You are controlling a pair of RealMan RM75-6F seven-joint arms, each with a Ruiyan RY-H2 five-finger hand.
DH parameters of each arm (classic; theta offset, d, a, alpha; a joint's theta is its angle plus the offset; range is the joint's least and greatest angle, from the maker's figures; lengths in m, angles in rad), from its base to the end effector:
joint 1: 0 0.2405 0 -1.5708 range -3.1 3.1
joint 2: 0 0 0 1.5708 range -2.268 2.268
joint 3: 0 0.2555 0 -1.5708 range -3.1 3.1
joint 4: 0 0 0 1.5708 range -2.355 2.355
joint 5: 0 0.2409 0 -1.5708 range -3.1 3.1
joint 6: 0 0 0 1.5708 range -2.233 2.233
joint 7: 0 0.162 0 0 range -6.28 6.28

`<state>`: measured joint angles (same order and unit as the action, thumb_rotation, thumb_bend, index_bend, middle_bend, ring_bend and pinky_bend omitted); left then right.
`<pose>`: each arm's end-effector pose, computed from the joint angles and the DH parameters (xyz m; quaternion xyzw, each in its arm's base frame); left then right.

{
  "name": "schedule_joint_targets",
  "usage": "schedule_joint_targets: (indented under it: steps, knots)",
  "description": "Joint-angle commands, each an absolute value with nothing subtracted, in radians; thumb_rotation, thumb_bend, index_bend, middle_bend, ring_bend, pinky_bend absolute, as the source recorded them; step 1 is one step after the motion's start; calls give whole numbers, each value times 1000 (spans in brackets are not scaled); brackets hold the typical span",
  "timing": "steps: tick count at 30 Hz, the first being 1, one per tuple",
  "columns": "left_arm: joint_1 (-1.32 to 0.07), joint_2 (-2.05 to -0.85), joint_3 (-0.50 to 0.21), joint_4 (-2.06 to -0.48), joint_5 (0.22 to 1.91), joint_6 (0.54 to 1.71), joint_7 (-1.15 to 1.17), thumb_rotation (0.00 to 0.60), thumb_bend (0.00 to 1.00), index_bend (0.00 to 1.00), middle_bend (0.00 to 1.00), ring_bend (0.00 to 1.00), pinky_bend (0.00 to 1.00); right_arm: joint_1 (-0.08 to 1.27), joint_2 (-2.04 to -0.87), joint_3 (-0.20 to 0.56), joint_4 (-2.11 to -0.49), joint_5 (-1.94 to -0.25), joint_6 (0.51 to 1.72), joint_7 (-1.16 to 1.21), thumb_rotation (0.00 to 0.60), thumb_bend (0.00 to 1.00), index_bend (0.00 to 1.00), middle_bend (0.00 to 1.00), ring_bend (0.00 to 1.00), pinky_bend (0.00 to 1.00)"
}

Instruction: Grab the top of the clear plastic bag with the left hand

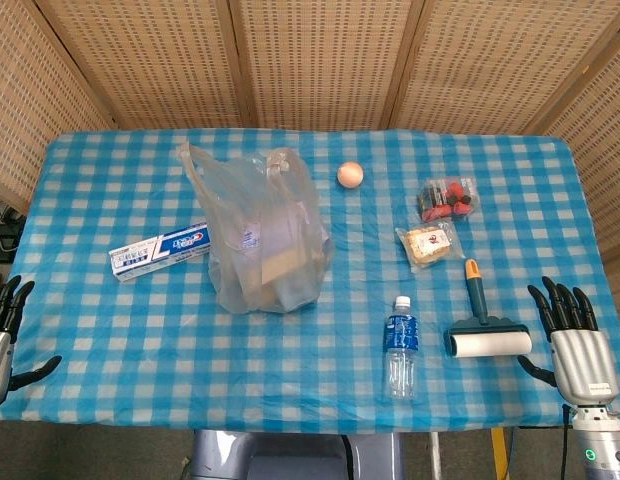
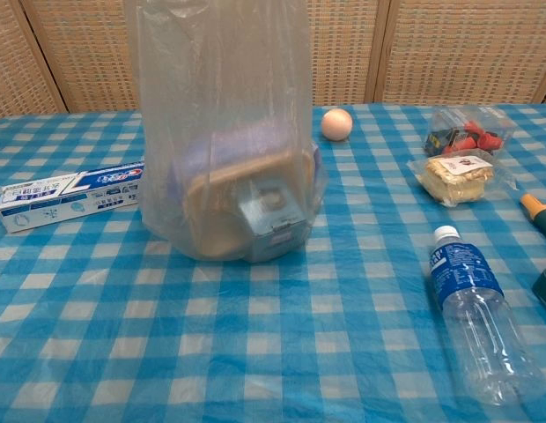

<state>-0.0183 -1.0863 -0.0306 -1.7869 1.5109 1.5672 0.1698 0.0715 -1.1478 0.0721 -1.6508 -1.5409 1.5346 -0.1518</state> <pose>-0.2940 0.1743 0.1337 -0.5796 -0.3800 -0.3794 0.6130 -0.3019 -0.2012 0.1258 0.6046 -0.3370 0.3890 0.6079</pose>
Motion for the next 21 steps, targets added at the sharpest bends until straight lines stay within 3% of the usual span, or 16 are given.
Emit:
schedule_joint_targets:
  steps: [1,7,11,16,21]
  knots:
    - [-19,-1087,-31,-1785,1510,1565,170,600,0,0,0,0,0,72,-1148,73,-1651,-1541,1535,-152,600,0,0,0,0,0]
    - [-51,-1093,-44,-1766,1519,1531,148,600,0,0,0,0,0,72,-1146,76,-1651,-1535,1533,-148,600,0,0,0,0,0]
    - [-134,-1074,-72,-1765,1539,1430,24,600,0,0,0,0,0,76,-1148,82,-1647,-1519,1523,-147,600,0,0,0,0,0]
    - [-355,-1005,-161,-1809,1556,1169,-456,600,0,0,0,0,0,88,-1157,98,-1638,-1476,1494,-165,600,0,0,0,0,0]
    - [-488,-1007,-241,-1814,1536,1070,-825,600,0,0,0,0,0,91,-1160,113,-1628,-1433,1480,-171,600,0,0,0,0,0]
